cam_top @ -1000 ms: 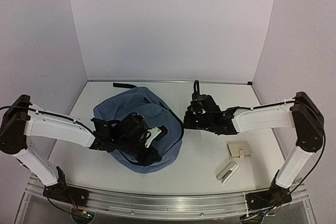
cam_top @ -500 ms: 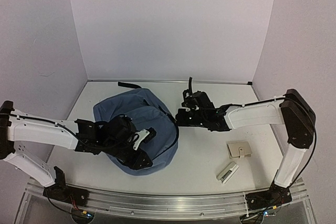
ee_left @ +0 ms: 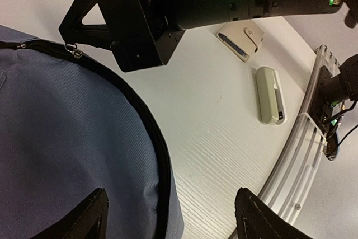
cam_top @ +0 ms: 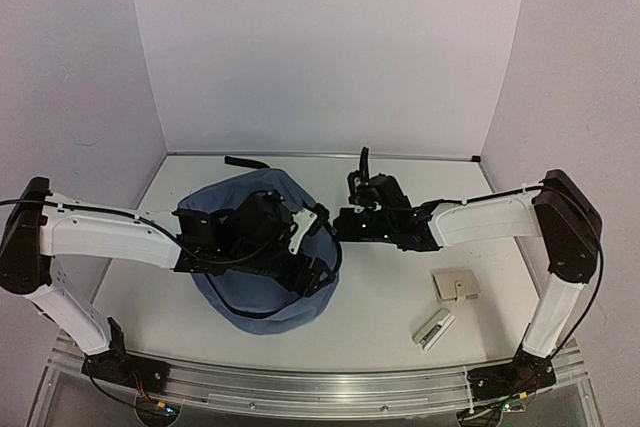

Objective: Pack the student bag
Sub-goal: Zip the student bag at the center of the board, then adjust the student bag at the center of the board.

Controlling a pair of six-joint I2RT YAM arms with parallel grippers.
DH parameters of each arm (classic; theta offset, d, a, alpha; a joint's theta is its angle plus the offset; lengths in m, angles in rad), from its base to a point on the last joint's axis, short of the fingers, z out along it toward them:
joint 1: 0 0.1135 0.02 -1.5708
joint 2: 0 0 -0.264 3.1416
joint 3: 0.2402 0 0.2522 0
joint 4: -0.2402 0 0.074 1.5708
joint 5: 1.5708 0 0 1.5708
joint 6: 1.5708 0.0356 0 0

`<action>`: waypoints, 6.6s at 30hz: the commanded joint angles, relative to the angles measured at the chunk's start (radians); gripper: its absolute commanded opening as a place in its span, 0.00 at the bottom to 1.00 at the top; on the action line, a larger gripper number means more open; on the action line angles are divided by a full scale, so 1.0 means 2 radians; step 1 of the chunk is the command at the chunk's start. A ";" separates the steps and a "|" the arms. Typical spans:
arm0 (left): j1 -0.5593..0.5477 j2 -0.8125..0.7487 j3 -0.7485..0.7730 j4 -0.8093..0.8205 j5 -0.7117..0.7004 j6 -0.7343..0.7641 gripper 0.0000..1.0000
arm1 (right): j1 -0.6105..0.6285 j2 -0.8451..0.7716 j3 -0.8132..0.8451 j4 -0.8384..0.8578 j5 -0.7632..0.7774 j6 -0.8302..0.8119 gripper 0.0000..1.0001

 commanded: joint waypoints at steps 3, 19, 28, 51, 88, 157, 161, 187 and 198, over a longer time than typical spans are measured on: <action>-0.002 0.058 0.043 0.047 -0.043 0.039 0.81 | -0.003 -0.026 -0.002 0.022 0.010 0.006 0.00; -0.019 0.117 0.039 0.089 -0.108 0.050 0.38 | -0.003 -0.029 -0.006 0.023 0.020 0.006 0.00; -0.026 0.105 0.022 0.089 -0.122 0.033 0.00 | -0.004 -0.027 -0.004 0.023 0.019 0.005 0.00; -0.026 -0.024 -0.080 0.045 0.039 -0.028 0.00 | -0.001 0.006 0.035 0.035 0.010 0.015 0.00; 0.004 -0.039 0.021 -0.037 0.012 -0.070 0.62 | 0.000 -0.084 0.038 -0.025 -0.002 0.023 0.76; 0.388 -0.082 0.085 -0.232 0.212 0.018 0.92 | -0.193 0.010 0.151 -0.190 -0.028 -0.077 0.33; 0.387 -0.063 0.060 -0.184 0.231 -0.002 0.90 | -0.194 -0.041 0.111 -0.192 -0.050 -0.061 0.44; 0.306 0.041 0.094 -0.163 0.158 0.028 0.02 | -0.194 -0.246 -0.001 -0.196 -0.129 0.003 0.51; 0.225 -0.037 0.022 -0.156 0.205 -0.018 0.00 | -0.190 -0.243 -0.088 -0.190 -0.155 0.033 0.62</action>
